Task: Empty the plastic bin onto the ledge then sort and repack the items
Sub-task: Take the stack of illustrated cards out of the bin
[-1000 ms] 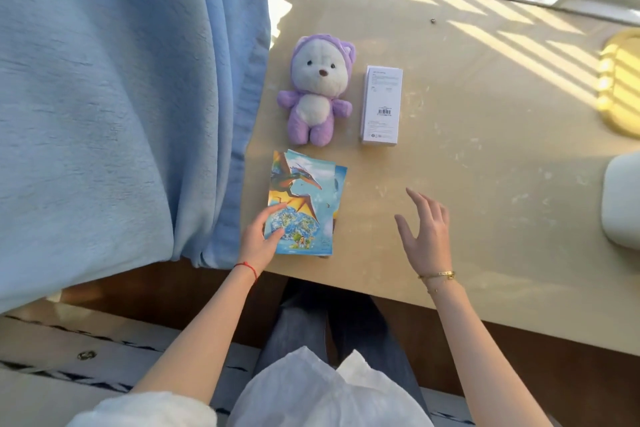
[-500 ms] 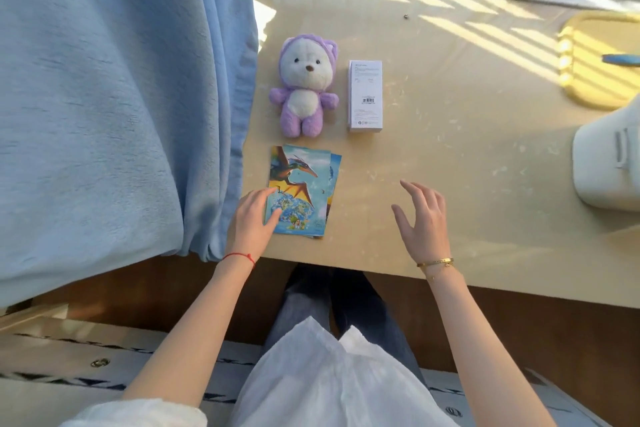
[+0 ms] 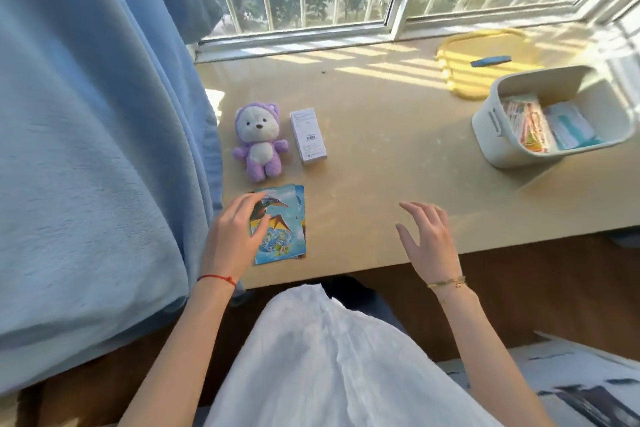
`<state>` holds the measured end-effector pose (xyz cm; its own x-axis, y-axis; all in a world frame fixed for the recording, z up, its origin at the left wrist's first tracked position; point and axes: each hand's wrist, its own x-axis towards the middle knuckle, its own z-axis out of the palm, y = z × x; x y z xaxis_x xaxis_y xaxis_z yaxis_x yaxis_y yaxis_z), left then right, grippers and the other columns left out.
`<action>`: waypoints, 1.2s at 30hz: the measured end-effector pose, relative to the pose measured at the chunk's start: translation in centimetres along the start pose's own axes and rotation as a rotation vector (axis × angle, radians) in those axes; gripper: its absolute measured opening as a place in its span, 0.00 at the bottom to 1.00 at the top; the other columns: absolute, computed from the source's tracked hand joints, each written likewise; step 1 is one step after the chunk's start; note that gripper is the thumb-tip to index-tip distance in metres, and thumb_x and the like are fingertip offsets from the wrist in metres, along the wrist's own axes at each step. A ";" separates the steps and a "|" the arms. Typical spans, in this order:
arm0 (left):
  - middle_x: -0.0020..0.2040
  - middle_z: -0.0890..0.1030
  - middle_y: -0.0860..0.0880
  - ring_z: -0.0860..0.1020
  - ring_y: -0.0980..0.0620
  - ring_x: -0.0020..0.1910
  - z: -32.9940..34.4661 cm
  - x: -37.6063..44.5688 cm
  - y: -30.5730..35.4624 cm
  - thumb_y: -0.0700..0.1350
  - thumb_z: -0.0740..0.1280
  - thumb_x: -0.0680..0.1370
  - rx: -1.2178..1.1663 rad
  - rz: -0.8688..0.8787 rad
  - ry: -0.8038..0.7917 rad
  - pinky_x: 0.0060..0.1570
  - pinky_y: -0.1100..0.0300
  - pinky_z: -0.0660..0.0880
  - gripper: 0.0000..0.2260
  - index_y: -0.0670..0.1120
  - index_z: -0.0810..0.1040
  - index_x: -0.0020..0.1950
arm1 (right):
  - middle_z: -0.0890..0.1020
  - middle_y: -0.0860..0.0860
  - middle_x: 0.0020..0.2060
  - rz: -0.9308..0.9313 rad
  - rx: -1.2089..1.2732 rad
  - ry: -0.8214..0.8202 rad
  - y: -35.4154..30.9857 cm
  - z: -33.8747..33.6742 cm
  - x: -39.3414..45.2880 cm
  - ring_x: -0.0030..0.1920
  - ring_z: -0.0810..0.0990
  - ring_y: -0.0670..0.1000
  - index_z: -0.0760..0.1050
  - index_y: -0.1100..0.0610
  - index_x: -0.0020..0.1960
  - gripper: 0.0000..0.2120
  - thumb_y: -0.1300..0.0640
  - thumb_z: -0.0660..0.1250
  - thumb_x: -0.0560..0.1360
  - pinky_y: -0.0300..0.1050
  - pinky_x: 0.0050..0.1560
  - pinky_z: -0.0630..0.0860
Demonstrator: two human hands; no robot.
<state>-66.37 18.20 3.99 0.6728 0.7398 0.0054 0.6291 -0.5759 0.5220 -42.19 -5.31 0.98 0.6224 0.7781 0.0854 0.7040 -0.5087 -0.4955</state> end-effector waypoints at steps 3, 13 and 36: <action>0.58 0.80 0.50 0.77 0.50 0.57 -0.7 1.0 2.2 0.46 0.69 0.77 0.014 0.076 -0.026 0.57 0.54 0.75 0.16 0.48 0.76 0.65 | 0.79 0.53 0.56 0.085 0.023 0.051 0.5 -2.1 -2.0 0.61 0.72 0.53 0.75 0.59 0.64 0.17 0.59 0.69 0.76 0.48 0.62 0.72; 0.57 0.81 0.48 0.79 0.47 0.56 2.6 3.0 11.9 0.52 0.62 0.77 0.028 0.412 -0.140 0.57 0.49 0.76 0.18 0.47 0.76 0.65 | 0.80 0.52 0.56 0.334 0.008 0.242 5.6 -8.6 -10.9 0.60 0.73 0.52 0.76 0.56 0.64 0.16 0.59 0.69 0.76 0.51 0.64 0.72; 0.60 0.80 0.47 0.79 0.47 0.57 22.3 -1.4 48.6 0.45 0.69 0.78 -0.036 0.592 -0.251 0.57 0.54 0.75 0.16 0.47 0.76 0.66 | 0.79 0.50 0.58 0.592 -0.066 0.349 35.5 -28.8 -23.9 0.62 0.72 0.48 0.77 0.55 0.63 0.15 0.56 0.67 0.77 0.42 0.65 0.67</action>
<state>-28.03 -18.55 10.37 0.9756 0.1935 0.1040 0.1124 -0.8466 0.5202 -22.21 -52.58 6.29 0.9743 0.2041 0.0954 0.2244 -0.8411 -0.4921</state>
